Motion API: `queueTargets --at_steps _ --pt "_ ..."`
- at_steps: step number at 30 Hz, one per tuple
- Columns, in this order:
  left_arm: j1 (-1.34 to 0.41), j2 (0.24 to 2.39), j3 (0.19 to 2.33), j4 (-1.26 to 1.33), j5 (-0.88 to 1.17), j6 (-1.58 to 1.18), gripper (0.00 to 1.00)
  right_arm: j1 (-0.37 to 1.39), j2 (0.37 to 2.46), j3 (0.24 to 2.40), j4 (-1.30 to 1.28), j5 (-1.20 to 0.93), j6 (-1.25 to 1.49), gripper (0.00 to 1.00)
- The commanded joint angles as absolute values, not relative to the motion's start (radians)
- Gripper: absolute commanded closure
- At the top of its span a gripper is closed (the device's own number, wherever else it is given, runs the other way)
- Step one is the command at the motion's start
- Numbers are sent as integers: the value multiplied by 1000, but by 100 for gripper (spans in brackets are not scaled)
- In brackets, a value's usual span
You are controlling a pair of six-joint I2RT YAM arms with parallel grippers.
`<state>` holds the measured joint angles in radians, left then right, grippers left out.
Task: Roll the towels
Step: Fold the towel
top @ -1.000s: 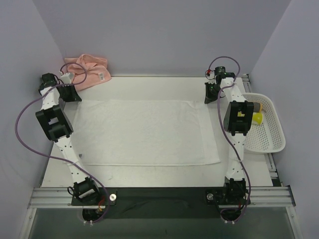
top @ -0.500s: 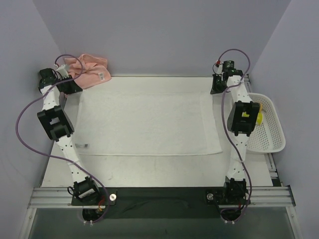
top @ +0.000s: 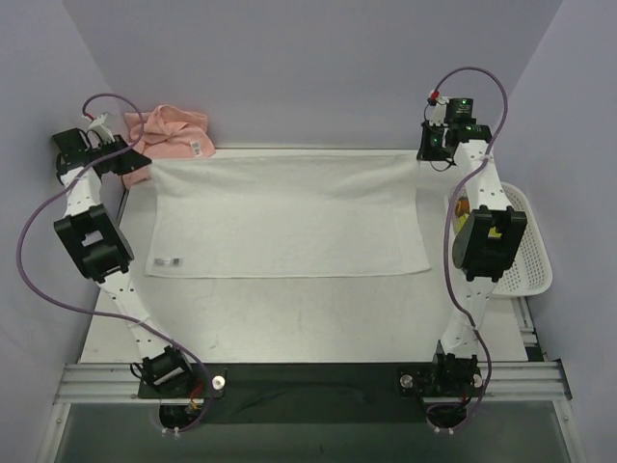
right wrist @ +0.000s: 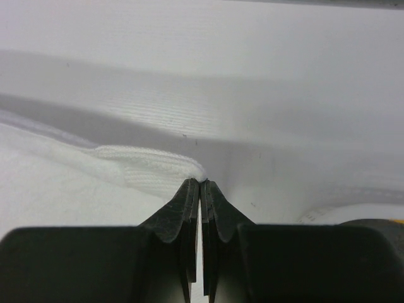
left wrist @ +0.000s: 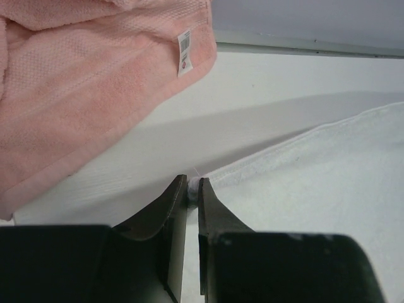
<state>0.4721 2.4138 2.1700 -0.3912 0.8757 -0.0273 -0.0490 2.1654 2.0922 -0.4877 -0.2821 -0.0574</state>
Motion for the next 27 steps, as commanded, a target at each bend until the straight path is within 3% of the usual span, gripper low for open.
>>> queueTargets --at_steps 1,6,14,21,27 --pt "569 2222 2032 -360 962 75 100 -69 2048 1984 -488 -281 -136 100" --pt "638 2171 1973 -609 963 285 100 -95 1984 1882 -526 -291 -172 100" --pt "647 2099 1869 -977 740 638 100 -118 1934 1784 -646 -285 -244 100" --pt "649 2023 1652 -999 605 733 100 -118 1951 1686 -722 -233 -310 100" --pt "624 2029 1597 -947 506 695 100 -114 2009 1655 -733 -204 -327 100"
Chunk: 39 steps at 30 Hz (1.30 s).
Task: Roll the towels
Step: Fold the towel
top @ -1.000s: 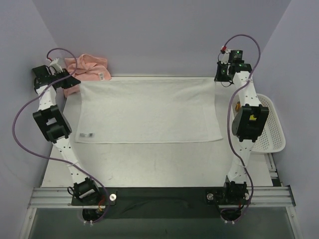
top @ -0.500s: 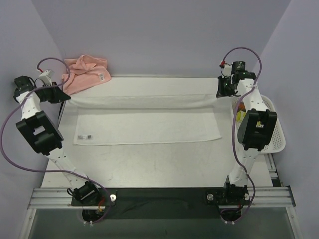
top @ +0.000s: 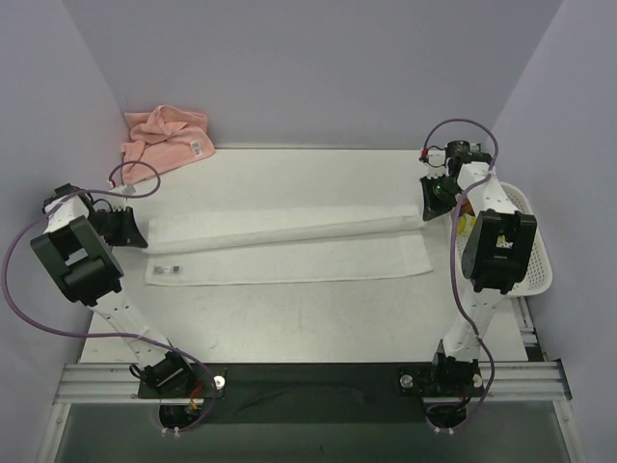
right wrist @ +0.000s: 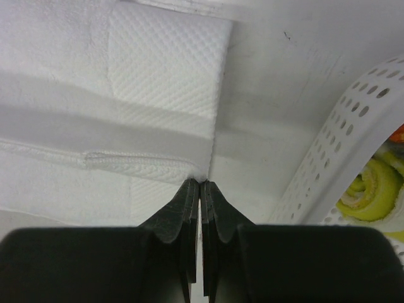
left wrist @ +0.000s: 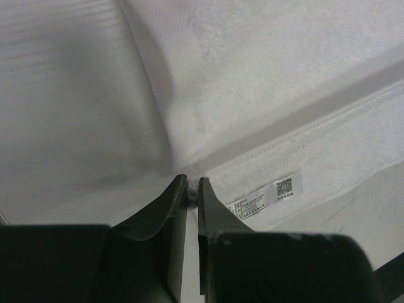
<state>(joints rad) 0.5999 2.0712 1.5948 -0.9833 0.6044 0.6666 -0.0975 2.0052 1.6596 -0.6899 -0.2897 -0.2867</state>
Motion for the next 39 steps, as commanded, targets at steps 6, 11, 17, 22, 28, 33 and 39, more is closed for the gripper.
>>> queueTargets --at_steps 6,11,17,22,28,33,39 --pt "591 2020 1678 -960 500 630 100 -115 2019 1709 -762 -204 -319 100" --pt "591 1967 1759 -1038 531 627 100 -115 1948 1781 -816 -216 -333 100" --pt "595 1875 1784 -1149 580 687 100 -120 1865 1749 -851 -210 -374 100" --pt "607 1801 1672 -1212 543 833 100 -133 1812 1611 -847 -199 -425 100" --pt "632 1853 1505 -1090 460 844 100 -132 1825 1447 -779 -186 -434 100" --pt "611 1928 1398 -982 419 798 100 -133 1871 1339 -692 -140 -443 100" --pt "606 1968 1376 -922 396 769 100 -130 1899 1330 -673 -135 -436 100"
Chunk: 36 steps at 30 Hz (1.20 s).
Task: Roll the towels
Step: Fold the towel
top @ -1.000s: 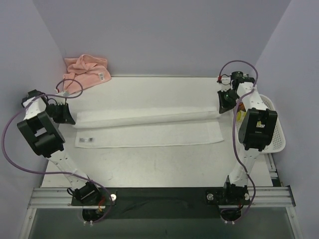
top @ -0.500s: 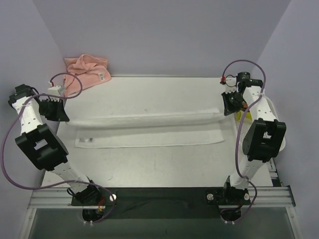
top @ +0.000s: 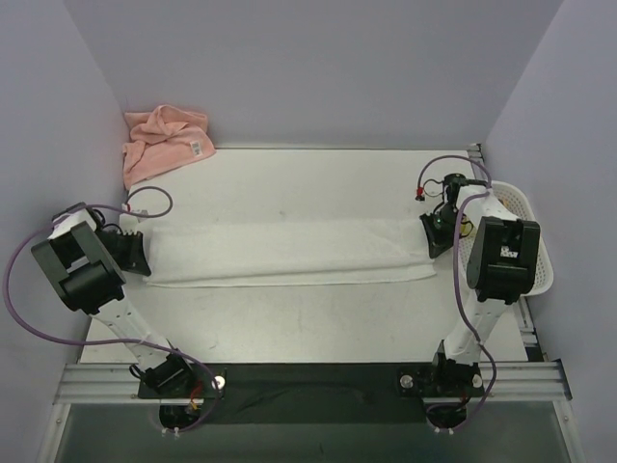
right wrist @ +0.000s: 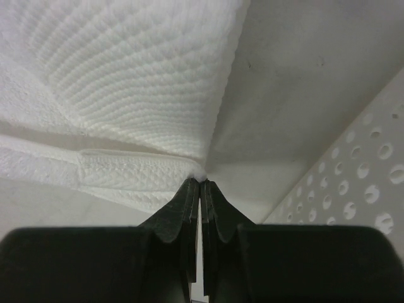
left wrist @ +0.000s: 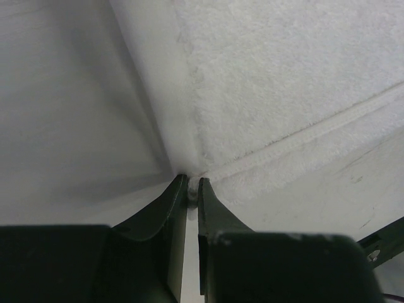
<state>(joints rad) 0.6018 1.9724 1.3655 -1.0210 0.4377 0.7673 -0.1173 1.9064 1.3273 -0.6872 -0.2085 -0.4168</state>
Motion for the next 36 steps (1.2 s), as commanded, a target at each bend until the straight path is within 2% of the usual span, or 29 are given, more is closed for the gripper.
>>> queueTargets --at_steps 1,11,13,16,21,22,23,28,36 --pt "604 1968 1377 -919 396 765 100 -129 1899 1330 -675 -137 -434 100" --pt "609 1911 1382 -960 466 798 100 -130 1821 1344 -719 -202 -440 100" --pt "611 1885 1381 -983 489 828 95 -129 1796 1333 -727 -207 -460 99" --pt "623 1847 1378 -1017 521 874 86 -130 1761 1309 -736 -206 -504 93" --pt "647 1790 1367 -1075 548 971 66 -138 1680 1215 -742 -158 -597 72" --pt "650 1783 1365 -1084 560 985 63 -143 1669 1206 -744 -152 -607 64" --pt "655 1767 1373 -1097 569 1014 61 -150 1658 1197 -747 -147 -626 59" --pt "681 1724 1402 -1169 658 1072 47 -163 1612 1268 -814 -221 -598 58" --pt "628 1721 1431 -1172 775 990 47 -57 1716 1426 -874 -291 -414 60"
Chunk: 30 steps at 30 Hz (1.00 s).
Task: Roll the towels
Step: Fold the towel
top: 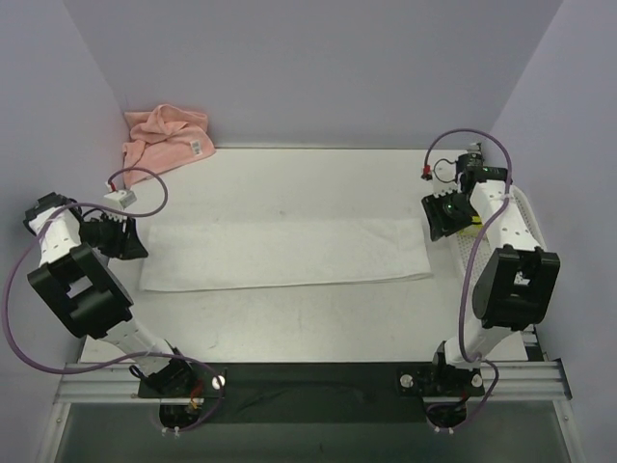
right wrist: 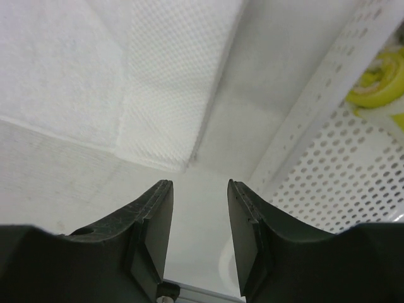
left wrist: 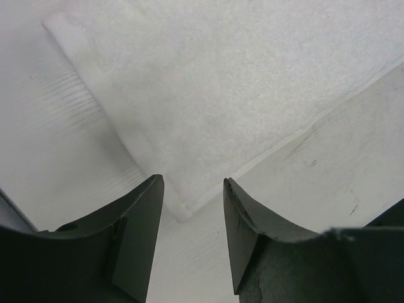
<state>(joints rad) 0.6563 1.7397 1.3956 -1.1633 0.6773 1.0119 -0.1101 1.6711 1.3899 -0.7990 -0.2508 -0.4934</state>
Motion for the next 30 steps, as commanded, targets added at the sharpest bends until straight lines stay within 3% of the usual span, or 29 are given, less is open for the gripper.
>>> queueTargets --at_steps 1,11,21,30 --pt "606 1724 1407 -1154 761 962 48 -46 1730 1431 -873 -291 -401 60" --pt "522 1807 1258 -822 511 669 57 20 1939 1445 -798 -177 -315 61" --pt "543 1848 1287 -769 396 612 61 67 2082 1549 -753 -71 -295 62" --pt "546 1704 1310 -781 384 575 46 110 2151 1658 -755 -3 -290 64"
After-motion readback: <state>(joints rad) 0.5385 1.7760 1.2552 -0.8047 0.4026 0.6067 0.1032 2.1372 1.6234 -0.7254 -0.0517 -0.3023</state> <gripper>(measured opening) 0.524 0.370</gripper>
